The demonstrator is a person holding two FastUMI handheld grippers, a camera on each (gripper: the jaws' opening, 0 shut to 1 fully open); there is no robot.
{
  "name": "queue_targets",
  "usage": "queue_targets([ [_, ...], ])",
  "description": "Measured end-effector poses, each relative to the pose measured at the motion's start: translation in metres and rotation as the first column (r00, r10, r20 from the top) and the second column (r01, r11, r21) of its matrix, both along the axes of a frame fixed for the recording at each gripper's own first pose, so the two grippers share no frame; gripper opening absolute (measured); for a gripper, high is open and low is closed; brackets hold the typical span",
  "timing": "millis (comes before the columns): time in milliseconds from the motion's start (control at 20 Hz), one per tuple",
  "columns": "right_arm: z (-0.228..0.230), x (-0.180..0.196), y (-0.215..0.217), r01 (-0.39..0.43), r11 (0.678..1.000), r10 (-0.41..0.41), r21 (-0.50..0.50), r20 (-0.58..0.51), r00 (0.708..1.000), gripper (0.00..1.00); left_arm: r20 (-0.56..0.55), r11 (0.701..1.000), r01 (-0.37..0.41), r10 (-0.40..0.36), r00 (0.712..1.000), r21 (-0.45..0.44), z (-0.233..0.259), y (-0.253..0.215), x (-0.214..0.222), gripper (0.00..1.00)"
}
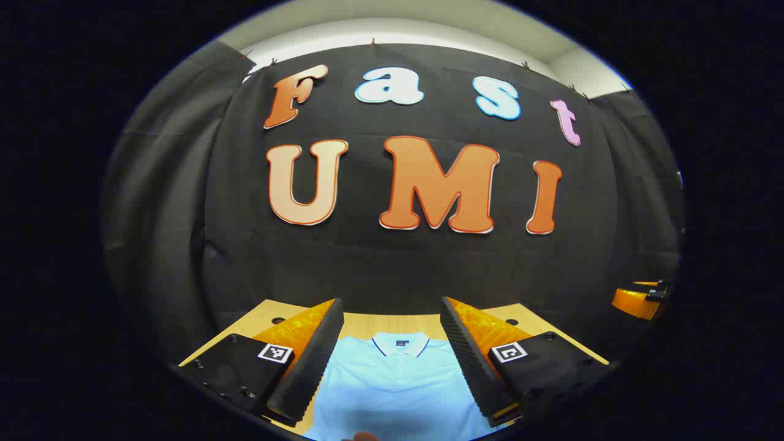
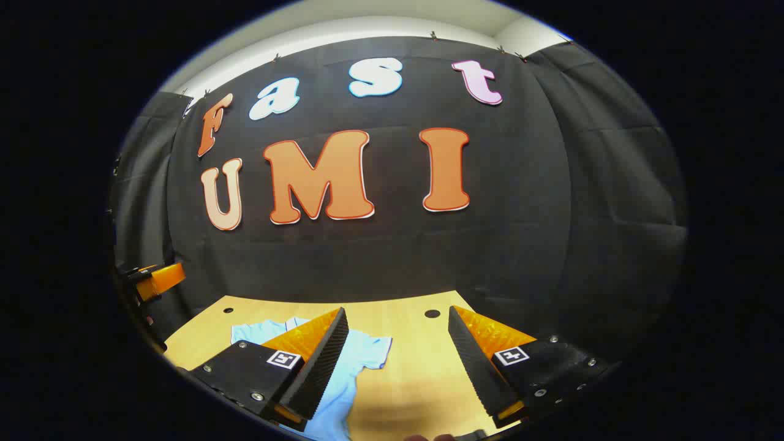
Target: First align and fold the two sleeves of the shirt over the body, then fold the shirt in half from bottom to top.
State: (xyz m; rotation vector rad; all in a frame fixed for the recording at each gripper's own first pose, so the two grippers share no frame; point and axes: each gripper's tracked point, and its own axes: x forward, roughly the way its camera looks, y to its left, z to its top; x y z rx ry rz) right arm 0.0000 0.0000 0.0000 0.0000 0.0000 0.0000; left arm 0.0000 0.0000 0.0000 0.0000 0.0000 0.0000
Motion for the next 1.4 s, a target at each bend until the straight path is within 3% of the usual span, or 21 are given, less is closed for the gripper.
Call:
queue_targets([
  [250,0.003,0.001,0.046,0.046,0.999,-0.046,-0.017,0.001,0.999,0.99,0.007,0.998,-0.050,0.050,0.999,0.026,0.014,0.086,0.011,1.00],
  [500,0.014,0.003,0.074,0.080,0.997,-0.080,0.002,0.009,0.997,0.99,0.013,0.998,-0.019,0.018,1.000,0.062,0.021,0.124,0.019,1.00],
  [800,0.014,0.010,0.092,0.092,0.995,-0.092,-0.026,-0.010,0.996,0.99,-0.003,0.998,-0.051,0.051,0.999,0.034,0.021,0.164,0.028,1.00],
  [1400,-0.016,0.075,0.079,0.066,0.995,-0.077,-0.069,-0.176,0.981,0.99,-0.019,0.996,-0.083,0.083,0.996,0.027,0.023,0.160,0.067,1.00],
])
